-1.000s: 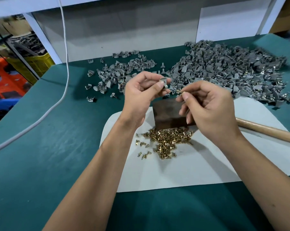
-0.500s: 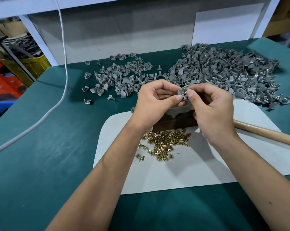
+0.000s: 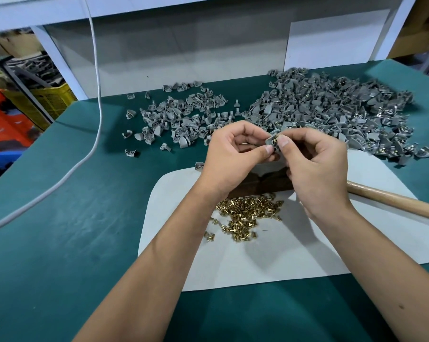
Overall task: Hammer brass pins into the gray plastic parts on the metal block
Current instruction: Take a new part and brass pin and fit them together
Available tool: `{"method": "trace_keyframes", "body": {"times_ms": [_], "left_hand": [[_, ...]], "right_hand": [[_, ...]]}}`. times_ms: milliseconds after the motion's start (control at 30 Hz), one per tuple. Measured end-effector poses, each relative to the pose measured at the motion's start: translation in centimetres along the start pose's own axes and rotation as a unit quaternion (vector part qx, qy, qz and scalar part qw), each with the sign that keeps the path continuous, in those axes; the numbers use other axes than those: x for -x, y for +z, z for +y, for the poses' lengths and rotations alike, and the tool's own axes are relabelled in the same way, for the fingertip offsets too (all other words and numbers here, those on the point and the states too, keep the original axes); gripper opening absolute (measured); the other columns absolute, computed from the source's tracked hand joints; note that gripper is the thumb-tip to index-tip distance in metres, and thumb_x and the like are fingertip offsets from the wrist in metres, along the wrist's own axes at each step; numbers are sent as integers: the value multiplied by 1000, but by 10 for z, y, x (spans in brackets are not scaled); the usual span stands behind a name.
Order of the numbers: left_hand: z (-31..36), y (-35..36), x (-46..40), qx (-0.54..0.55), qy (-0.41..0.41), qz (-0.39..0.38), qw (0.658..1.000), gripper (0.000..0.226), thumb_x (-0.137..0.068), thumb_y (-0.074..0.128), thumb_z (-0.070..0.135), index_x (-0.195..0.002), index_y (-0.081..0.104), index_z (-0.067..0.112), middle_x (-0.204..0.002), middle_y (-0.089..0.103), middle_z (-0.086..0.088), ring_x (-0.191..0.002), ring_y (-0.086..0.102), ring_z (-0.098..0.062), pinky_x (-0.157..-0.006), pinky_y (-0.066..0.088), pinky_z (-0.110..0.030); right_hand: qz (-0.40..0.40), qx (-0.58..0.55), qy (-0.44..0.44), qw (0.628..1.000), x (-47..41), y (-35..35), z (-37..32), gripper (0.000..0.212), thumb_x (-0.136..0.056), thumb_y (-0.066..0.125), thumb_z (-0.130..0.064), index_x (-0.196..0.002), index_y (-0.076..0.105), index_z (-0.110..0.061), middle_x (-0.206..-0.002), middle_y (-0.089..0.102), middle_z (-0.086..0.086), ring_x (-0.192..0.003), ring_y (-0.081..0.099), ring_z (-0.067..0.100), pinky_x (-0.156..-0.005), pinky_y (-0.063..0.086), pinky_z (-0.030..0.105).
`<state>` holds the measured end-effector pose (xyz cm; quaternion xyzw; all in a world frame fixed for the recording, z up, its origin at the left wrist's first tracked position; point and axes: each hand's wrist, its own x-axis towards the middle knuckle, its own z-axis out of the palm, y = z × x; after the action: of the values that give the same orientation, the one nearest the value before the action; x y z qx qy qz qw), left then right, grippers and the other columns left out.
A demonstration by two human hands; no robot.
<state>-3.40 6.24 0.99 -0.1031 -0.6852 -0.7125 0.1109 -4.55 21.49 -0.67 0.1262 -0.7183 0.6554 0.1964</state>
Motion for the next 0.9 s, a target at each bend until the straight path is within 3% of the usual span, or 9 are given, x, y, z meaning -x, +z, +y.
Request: {"method": "trace_keyframes", "body": {"times_ms": [233, 500, 767, 900], "left_hand": [[-1, -2, 0, 5, 3, 0, 1000, 17, -83, 77, -8, -90, 69, 5, -84, 74, -12, -76, 74, -25, -72, 61, -32], [-3, -4, -1, -35, 12, 9, 999, 15, -82, 78, -8, -81, 68, 2, -81, 72, -15, -72, 75, -24, -71, 61, -29], [-4, -4, -1, -40, 11, 17, 999, 13, -82, 79, -6, -86, 72, 3, -77, 74, -7, -73, 74, -21, -73, 61, -31], [-3, -3, -1, -43, 1, 25, 999, 15, -82, 78, -8, -82, 75, 7, -75, 75, -8, -70, 75, -20, -70, 61, -28]], "right_hand": [[8, 35, -27, 999, 1, 0, -5, 11, -94, 70, -23, -92, 77, -31, -84, 75, -11, -78, 71, 7, -71, 57, 26], [-14, 114, -65, 991, -2, -3, -8, 6, -93, 71, -14, -96, 76, -14, -85, 74, -6, -80, 71, 11, -75, 60, 37], [-28, 151, -89, 984, -1, -4, -11, 5, -94, 69, -13, -94, 75, -13, -82, 73, -6, -77, 70, 8, -74, 58, 35], [-31, 166, -97, 981, -1, -5, -12, 6, -95, 69, -13, -95, 75, -11, -82, 72, -6, -77, 69, 5, -73, 57, 26]]}}
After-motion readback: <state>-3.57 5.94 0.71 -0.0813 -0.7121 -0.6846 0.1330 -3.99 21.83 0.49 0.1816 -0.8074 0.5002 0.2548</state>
